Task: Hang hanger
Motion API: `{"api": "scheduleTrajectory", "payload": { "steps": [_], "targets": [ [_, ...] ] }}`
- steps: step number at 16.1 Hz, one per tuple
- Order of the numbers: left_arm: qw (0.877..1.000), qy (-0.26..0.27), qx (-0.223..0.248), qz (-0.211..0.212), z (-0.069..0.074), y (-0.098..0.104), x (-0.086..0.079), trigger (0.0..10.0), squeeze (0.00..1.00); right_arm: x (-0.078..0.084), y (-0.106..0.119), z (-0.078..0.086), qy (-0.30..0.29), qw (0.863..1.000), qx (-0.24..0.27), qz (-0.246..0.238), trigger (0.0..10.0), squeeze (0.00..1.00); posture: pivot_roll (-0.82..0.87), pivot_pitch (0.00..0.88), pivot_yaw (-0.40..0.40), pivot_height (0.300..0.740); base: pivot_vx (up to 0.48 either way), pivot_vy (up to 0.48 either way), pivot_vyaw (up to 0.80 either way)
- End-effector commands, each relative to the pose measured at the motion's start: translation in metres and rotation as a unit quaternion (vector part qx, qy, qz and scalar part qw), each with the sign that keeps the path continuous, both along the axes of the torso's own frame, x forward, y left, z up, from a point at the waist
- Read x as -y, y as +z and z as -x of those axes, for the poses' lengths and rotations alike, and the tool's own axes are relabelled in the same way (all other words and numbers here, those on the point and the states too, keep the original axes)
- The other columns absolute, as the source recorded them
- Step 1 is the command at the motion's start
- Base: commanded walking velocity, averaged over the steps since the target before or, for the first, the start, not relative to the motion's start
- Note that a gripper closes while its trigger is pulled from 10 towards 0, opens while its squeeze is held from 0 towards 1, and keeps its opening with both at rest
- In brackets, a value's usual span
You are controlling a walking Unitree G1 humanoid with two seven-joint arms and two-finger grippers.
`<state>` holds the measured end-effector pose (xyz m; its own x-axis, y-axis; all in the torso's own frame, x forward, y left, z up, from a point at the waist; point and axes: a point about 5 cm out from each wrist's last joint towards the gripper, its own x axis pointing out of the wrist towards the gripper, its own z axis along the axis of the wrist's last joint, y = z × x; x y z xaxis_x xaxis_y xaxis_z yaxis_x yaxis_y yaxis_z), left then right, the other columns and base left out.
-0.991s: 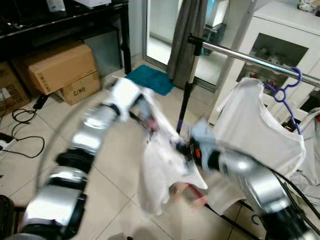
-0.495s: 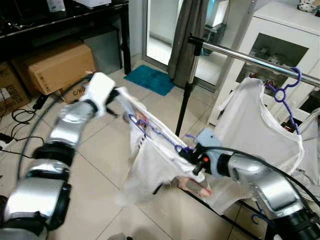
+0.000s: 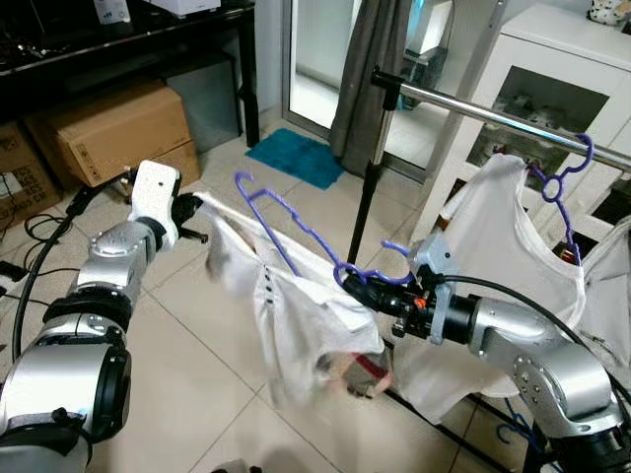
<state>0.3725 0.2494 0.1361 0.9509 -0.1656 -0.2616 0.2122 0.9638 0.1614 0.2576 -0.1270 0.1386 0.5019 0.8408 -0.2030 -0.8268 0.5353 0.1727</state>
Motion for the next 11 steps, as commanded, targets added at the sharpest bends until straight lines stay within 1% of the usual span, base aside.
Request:
{"api": "scheduleTrajectory", "payload": {
  "steps": [1,2,3,4,5,6,7,8,9,10,11],
  "targets": [
    [1.0,0.006,-0.005,-0.007,0.002,-0.004,-0.001,0.0,0.0,0.011,0.006,-0.005,-0.039,0.999,0.013,-0.008,0.0,0.0,-0.18,0.0,-0.022,0.74,0.0,0.0,0.0],
    [0.999,-0.051,-0.008,-0.008,0.002,-0.009,0.015,0.0,0.0,0.014,0.009,-0.016,-0.094,0.995,0.022,-0.014,0.0,0.0,-0.18,0.0,-0.02,0.74,0.0,0.0,0.0],
    [0.993,-0.122,-0.005,-0.008,0.002,-0.011,0.037,0.0,0.0,0.017,0.013,-0.029,-0.155,0.987,0.034,-0.025,0.0,0.0,-0.18,0.0,-0.02,0.74,0.0,0.0,0.0],
    [0.986,-0.165,-0.002,-0.009,0.003,-0.012,0.051,0.0,0.0,0.016,0.015,-0.036,-0.184,0.981,0.043,-0.033,0.0,0.0,-0.18,0.0,-0.02,0.74,0.0,0.0,0.0],
    [0.975,-0.224,0.009,0.004,0.004,-0.011,0.077,0.0,0.0,0.01,0.021,-0.046,-0.226,0.971,0.057,-0.061,0.0,0.0,-0.18,0.0,-0.019,0.74,0.0,0.0,0.0],
    [0.967,-0.252,0.021,0.02,0.005,-0.007,0.096,0.0,0.0,0.003,0.025,-0.051,-0.244,0.964,0.067,-0.076,0.0,0.0,-0.17,0.0,-0.023,0.74,0.0,0.0,0.0],
    [0.956,-0.287,0.039,0.051,0.007,0.001,0.121,0.0,0.0,-0.006,0.026,-0.055,-0.256,0.96,0.082,-0.072,0.0,0.0,-0.16,0.0,-0.029,0.74,0.0,0.0,0.0],
    [0.95,-0.304,0.045,0.062,0.009,0.004,0.132,0.0,0.0,-0.009,0.027,-0.057,-0.262,0.958,0.085,-0.08,0.0,0.0,-0.16,0.0,-0.032,0.74,0.0,0.0,0.0],
    [0.937,-0.338,0.048,0.069,0.014,0.005,0.151,0.0,0.0,-0.007,0.038,-0.062,-0.302,0.936,0.084,-0.16,0.0,0.0,-0.15,0.0,-0.035,0.74,0.0,0.0,0.0],
    [0.935,-0.345,0.047,0.07,0.016,0.004,0.155,0.0,0.0,-0.006,0.041,-0.064,-0.313,0.926,0.076,-0.198,0.0,0.0,-0.15,0.0,-0.035,0.74,0.0,0.0,0.0],
    [0.936,-0.342,0.048,0.069,0.019,0.001,0.156,0.0,0.0,0.004,0.041,-0.068,-0.352,0.911,0.082,-0.199,0.0,0.0,-0.16,0.0,-0.02,0.74,0.0,0.0,0.0]
  ]
}}
